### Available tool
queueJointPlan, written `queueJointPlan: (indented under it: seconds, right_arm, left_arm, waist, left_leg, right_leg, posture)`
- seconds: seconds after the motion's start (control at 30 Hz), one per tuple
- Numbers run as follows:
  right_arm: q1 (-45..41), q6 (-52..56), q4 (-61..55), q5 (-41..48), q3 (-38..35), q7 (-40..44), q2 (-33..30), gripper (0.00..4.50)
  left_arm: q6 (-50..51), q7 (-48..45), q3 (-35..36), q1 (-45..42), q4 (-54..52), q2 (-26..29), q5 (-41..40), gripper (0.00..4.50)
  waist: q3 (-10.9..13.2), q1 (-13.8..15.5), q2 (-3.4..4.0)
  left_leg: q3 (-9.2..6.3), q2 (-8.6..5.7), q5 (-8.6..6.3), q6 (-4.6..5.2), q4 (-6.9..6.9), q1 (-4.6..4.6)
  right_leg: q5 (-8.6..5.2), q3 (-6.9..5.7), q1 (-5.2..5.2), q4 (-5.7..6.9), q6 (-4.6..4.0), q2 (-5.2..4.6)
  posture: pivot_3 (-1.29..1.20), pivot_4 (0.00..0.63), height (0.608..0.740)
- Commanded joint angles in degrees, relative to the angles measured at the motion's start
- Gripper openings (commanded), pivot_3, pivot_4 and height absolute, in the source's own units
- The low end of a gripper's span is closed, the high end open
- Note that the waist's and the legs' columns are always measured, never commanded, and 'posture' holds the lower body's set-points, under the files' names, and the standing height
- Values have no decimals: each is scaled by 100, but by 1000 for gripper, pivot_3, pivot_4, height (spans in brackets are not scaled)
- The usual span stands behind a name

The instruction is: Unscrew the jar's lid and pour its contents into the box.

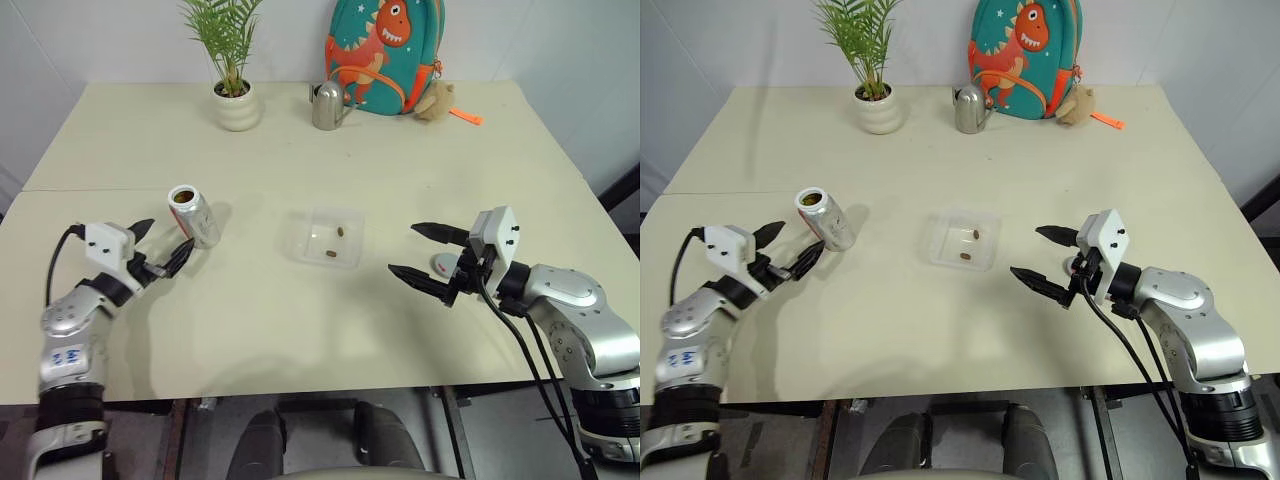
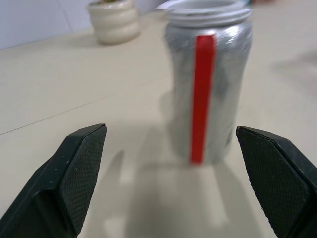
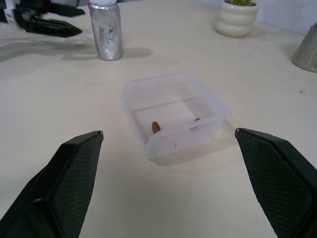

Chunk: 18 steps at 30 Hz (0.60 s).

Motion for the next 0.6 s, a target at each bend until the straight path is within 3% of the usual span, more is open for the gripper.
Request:
queueJointPlan:
  seconds: [0.03,0.17,0.4,0.6]
  right_arm:
    - [-149,-240,123,-7,-335,161,-169,4500]
    - [-74,-302,147,127,-514,552,-423,4500]
    - [78,-77,-429,541,-570,1348,-980,4500]
    - [184,-102,-554,596,-658,1573,-1124,4500]
  left_arm:
    - [-327,-598,84,290,-279,432,76,4463]
    - [-491,-1327,-77,426,-724,809,1,4463]
    - [-152,-2596,-844,46,-1619,966,-358,4463]
    - [57,-2797,-1048,-52,-1808,850,-425,4463]
  waist:
    - [1,0,1]
    - [3,40,4]
    - [9,27,14]
    - [10,-36,17]
  left_leg:
    - [0,1,-1,-1,0,0]
    - [4,4,-7,-4,-2,-5]
    - [10,8,-17,-3,-2,-9]
    - [28,44,-33,-2,-2,2]
  right_leg:
    - [-10,-1,0,-1,-20,0]
    - [-16,-4,-4,-6,-30,0]
    - [-16,-6,-4,-12,-26,0]
    - [-14,-1,-7,-9,-18,33]
  posture:
    - [0,150,740]
    - [0,150,740]
    - [0,150,740]
    - [0,150,740]
